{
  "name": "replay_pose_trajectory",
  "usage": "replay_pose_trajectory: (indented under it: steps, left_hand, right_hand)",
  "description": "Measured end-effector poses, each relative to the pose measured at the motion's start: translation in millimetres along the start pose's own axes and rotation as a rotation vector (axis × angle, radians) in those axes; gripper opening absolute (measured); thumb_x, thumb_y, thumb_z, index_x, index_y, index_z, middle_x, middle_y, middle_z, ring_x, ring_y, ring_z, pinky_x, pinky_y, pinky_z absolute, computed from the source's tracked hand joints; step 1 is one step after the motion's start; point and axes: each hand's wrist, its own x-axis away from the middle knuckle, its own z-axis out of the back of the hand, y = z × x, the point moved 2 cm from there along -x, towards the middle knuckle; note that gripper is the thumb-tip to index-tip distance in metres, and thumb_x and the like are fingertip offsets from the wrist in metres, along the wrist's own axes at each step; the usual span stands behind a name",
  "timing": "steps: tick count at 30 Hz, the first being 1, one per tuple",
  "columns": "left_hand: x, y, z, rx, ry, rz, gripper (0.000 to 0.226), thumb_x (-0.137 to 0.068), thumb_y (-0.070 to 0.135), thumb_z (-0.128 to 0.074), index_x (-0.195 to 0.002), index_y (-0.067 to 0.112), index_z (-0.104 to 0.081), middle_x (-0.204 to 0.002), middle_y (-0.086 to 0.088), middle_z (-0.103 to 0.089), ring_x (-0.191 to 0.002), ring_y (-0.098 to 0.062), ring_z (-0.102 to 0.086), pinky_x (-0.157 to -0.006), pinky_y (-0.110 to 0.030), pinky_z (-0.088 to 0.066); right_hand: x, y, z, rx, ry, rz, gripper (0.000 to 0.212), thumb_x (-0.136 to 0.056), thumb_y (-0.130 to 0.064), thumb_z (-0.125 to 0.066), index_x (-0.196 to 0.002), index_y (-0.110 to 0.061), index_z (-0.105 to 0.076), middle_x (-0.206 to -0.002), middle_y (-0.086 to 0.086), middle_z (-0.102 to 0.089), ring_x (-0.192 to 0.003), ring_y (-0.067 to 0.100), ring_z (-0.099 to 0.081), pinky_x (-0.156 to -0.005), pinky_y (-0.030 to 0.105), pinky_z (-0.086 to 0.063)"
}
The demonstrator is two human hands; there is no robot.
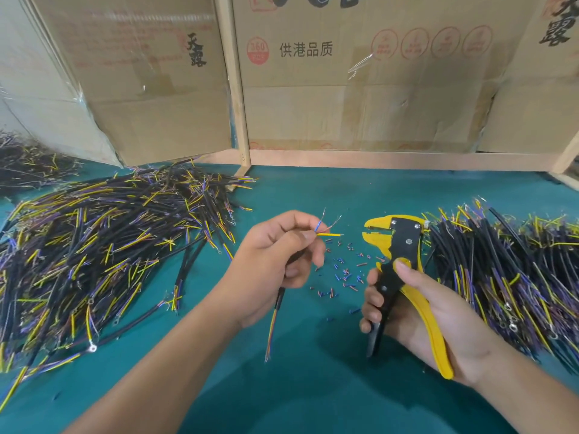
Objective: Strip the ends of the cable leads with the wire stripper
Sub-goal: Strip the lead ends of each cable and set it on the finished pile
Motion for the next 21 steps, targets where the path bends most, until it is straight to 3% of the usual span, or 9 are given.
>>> replay_pose_trajectory:
  steps: [3,6,9,15,21]
  left_hand:
    - [2,2,-2,0.025,-0.018,-0.003,0.019,-0.091,0.012,-0.050,-0.089,0.018,-0.068,-0.067,-0.006,-0.058,-0.047,-0.010,-0.030,-0.043,-0.017,-0.026]
    - [3,2,-4,0.053,-0.030,-0.028,0.014,-0.091,0.010,-0.050,-0.092,0.011,-0.064,-0.069,-0.006,-0.059,-0.048,-0.010,-0.032,-0.045,-0.017,-0.029]
    - [2,2,-3,0.076,-0.061,-0.076,0.018,-0.093,0.007,-0.051,-0.091,0.013,-0.067,-0.073,-0.005,-0.060,-0.051,-0.011,-0.035,-0.048,-0.018,-0.032]
    - [5,1,0,-0.056,-0.145,-0.164,0.017,-0.092,0.014,-0.060,-0.101,0.018,-0.074,-0.085,-0.002,-0.068,-0.063,-0.013,-0.046,-0.061,-0.021,-0.040]
    - [6,2,-2,-0.037,-0.109,-0.135,0.012,-0.091,0.006,-0.063,-0.101,0.010,-0.070,-0.081,-0.008,-0.062,-0.062,-0.014,-0.053,-0.057,-0.023,-0.046]
  right_hand:
    - [-4,0,-9,-0.004,0.076,-0.024,0.037,-0.078,-0.035,-0.082,-0.095,-0.005,-0.068,-0.077,0.013,-0.051,-0.066,0.029,-0.051,-0.067,0.047,-0.052]
    - [-8,-2,-20,-0.004,0.150,-0.057,0.025,-0.085,-0.028,-0.067,-0.093,-0.005,-0.065,-0.077,0.012,-0.050,-0.066,0.029,-0.050,-0.066,0.045,-0.053]
    - [-7,-3,-23,-0.005,0.166,-0.052,0.026,-0.087,-0.027,-0.061,-0.097,-0.003,-0.061,-0.078,0.013,-0.050,-0.067,0.029,-0.049,-0.068,0.046,-0.051]
    - [2,2,-18,-0.119,0.167,-0.066,0.031,-0.076,-0.030,-0.068,-0.095,-0.005,-0.062,-0.077,0.011,-0.049,-0.066,0.027,-0.048,-0.067,0.044,-0.050]
    - [4,4,-21,-0.132,0.165,-0.061,0.028,-0.084,-0.029,-0.063,-0.097,-0.004,-0.063,-0.079,0.011,-0.048,-0.068,0.027,-0.047,-0.071,0.045,-0.049]
